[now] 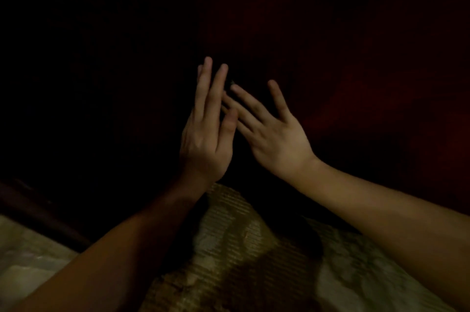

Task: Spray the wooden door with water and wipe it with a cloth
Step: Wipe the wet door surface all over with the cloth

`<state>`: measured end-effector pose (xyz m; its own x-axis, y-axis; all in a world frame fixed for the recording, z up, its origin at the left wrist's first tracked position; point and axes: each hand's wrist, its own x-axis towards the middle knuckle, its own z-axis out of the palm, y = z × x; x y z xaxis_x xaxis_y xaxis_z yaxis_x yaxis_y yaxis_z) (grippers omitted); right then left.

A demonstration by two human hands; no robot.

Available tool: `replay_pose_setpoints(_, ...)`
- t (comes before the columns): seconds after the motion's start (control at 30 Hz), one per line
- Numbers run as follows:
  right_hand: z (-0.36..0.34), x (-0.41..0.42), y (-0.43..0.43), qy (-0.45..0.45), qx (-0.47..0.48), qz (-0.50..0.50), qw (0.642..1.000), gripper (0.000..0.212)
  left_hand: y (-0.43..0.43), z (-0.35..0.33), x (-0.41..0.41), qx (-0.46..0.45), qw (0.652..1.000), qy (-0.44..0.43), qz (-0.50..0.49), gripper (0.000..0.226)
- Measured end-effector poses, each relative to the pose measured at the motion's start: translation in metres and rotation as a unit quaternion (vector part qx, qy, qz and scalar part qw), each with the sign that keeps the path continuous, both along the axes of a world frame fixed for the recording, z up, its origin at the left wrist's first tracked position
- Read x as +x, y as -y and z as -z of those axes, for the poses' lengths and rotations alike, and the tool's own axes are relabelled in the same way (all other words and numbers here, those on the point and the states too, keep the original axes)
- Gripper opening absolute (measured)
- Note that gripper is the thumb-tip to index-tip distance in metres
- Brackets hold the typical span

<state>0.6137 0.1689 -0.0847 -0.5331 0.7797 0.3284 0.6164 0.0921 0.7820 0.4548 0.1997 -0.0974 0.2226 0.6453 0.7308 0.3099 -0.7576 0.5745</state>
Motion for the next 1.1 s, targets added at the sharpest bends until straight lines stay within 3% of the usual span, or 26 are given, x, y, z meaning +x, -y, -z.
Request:
replay_pose_setpoints(0.13,0.030,0.010,0.012,0.017,-0.095,-0.007,0.995,0.069,-0.006,0.003,0.002,0.006,0.993,-0.106,-0.051,0.059)
replay_pose_setpoints(0.27,0.050,0.038,0.039,0.044,-0.150,0.006,0.988,0.070,-0.004,0.006,0.015,-0.004,0.988,-0.129,-0.084,0.058)
replay_pose_setpoints(0.43,0.019,0.079,0.069,0.022,-0.081,-0.002,0.997,0.067,0.004,0.010,0.028,-0.025,0.985,-0.130,-0.112,0.064)
replay_pose_setpoints(0.7,-0.097,0.122,0.101,-0.090,0.120,0.007,0.989,0.057,0.022,0.000,0.063,-0.058,0.985,-0.069,-0.145,0.074)
replay_pose_setpoints(0.87,-0.108,0.135,0.111,-0.129,0.137,0.027,0.982,0.056,0.029,-0.002,0.088,-0.030,0.986,-0.057,-0.154,0.061)
replay_pose_setpoints(1.0,-0.049,0.149,0.118,-0.039,0.080,-0.006,0.996,0.063,0.034,-0.002,0.099,-0.045,0.986,-0.036,-0.159,0.061)
replay_pose_setpoints(1.1,0.014,0.163,0.133,0.018,-0.065,-0.002,0.998,0.077,0.035,-0.003,0.097,-0.044,0.985,-0.041,-0.160,0.060)
